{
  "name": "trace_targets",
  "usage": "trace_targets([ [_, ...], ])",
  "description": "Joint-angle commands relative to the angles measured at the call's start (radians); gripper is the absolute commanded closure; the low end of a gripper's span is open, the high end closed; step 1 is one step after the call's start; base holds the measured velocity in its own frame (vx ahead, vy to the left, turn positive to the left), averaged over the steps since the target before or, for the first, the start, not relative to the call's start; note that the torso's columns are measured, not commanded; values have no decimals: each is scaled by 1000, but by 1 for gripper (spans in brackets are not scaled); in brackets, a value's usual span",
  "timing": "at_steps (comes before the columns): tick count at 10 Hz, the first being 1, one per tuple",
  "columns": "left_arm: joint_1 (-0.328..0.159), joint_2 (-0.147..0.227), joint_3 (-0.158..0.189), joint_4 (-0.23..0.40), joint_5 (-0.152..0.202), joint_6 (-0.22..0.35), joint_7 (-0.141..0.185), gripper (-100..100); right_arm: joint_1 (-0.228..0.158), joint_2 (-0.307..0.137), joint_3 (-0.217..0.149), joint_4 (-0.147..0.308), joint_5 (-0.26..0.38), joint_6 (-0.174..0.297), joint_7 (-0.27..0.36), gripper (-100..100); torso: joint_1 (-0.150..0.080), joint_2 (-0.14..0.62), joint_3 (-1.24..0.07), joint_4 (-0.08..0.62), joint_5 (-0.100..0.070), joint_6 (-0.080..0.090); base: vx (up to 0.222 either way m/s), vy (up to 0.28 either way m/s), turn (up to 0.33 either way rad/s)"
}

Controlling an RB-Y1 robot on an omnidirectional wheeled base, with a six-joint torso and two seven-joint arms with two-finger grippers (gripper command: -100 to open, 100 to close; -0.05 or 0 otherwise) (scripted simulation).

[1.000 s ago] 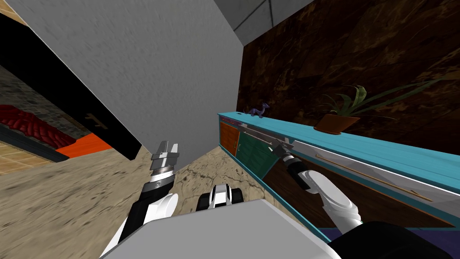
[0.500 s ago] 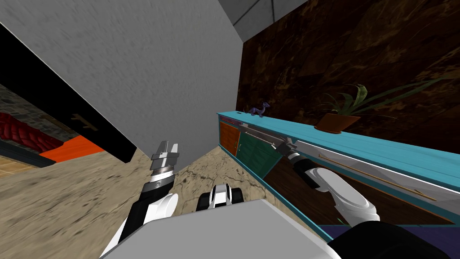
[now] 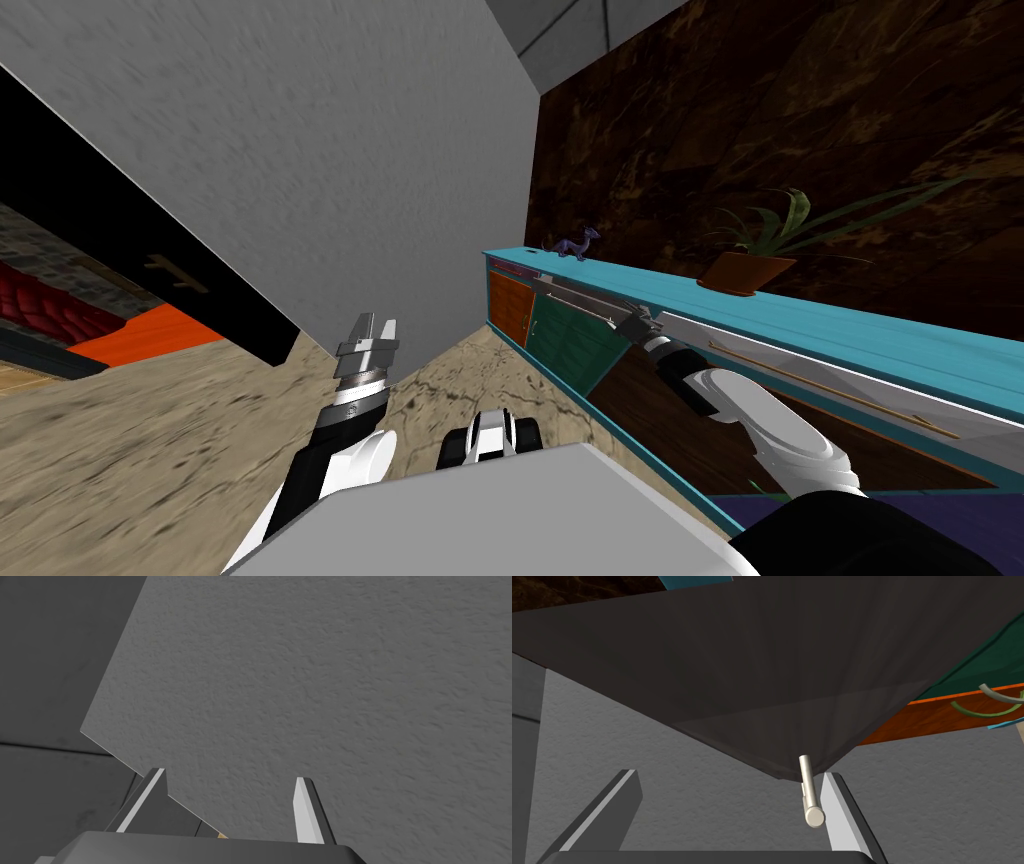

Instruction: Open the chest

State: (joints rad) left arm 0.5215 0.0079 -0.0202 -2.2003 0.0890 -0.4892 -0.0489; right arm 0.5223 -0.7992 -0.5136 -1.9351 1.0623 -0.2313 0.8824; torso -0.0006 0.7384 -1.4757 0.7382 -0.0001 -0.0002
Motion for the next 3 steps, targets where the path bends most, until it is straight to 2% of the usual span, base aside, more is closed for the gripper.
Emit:
trace_targets([
  [1, 0, 0, 0, 0, 0, 0, 0, 0, 0, 0, 0, 0, 0, 0, 0, 0, 0, 0, 0, 0, 0, 0, 0, 0, 0],
  [3, 0, 0, 0, 0, 0, 0, 0, 0, 0, 0, 0, 0, 0, 0, 0, 0, 1, -1, 0, 0, 0, 0, 0, 0, 0],
])
